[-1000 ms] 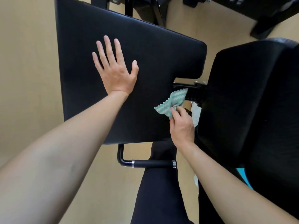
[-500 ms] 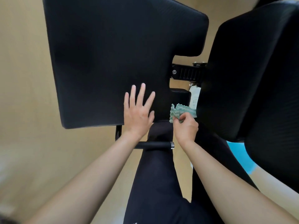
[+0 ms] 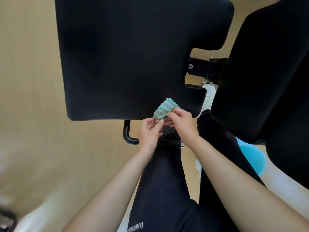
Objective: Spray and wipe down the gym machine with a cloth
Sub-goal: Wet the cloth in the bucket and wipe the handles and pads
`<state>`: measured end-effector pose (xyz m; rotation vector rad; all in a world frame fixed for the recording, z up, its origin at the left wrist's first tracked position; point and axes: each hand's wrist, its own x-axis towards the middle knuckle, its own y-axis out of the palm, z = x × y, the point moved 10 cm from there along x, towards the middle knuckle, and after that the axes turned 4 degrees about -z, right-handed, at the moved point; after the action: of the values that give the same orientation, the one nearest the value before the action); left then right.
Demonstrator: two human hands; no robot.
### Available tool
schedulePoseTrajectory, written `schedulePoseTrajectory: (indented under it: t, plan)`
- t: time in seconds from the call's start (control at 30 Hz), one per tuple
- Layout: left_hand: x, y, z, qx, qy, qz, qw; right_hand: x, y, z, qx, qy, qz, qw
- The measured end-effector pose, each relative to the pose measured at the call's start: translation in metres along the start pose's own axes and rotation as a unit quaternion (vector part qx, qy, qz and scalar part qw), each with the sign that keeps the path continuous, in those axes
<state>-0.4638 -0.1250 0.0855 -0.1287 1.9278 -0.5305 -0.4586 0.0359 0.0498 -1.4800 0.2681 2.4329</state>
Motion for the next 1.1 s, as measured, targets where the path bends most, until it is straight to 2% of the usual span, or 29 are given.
schedulePoseTrajectory:
  t: [0.13,0.27,0.37,0.47,0.63,0.73,0.83,0.9,1.0,1.1]
  plan:
    - [0.001,0.02,0.005,-0.068,-0.065,-0.02,0.995,0.002,-0.033,0.01,-0.131,-0.092,-0.096,0.982]
    - [0.001,0.03,0.015,-0.067,-0.085,-0.033,0.994,0.006,-0.027,0.02,-0.204,-0.155,-0.088,0.963]
    - [0.0,0.019,0.026,-0.114,-0.131,-0.084,0.981,0.007,-0.011,0.023,-0.255,-0.182,-0.083,0.946]
    - [-0.002,-0.002,0.028,-0.21,-0.161,-0.147,0.953,0.006,0.018,0.026,-0.276,-0.212,-0.054,0.936]
    - [-0.004,-0.027,0.027,-0.372,-0.194,-0.218,0.881,-0.001,0.059,0.034,-0.249,-0.259,0.03,0.933]
    - [-0.005,-0.002,0.026,-0.423,-0.221,-0.144,0.867,-0.003,0.039,0.045,-0.263,-0.297,-0.024,0.918]
    - [-0.012,0.035,0.022,-0.48,-0.253,-0.037,0.839,-0.002,0.01,0.051,-0.341,-0.316,-0.107,0.879]
    - [-0.011,0.047,0.017,-0.514,-0.263,-0.004,0.816,0.0,0.004,0.048,-0.39,-0.319,-0.11,0.857]
    - [-0.005,0.045,0.012,-0.544,-0.267,0.021,0.795,0.002,0.007,0.037,-0.423,-0.32,-0.085,0.843]
    - [0.004,0.027,0.007,-0.551,-0.251,0.032,0.795,0.001,0.01,0.033,-0.423,-0.315,-0.082,0.845]
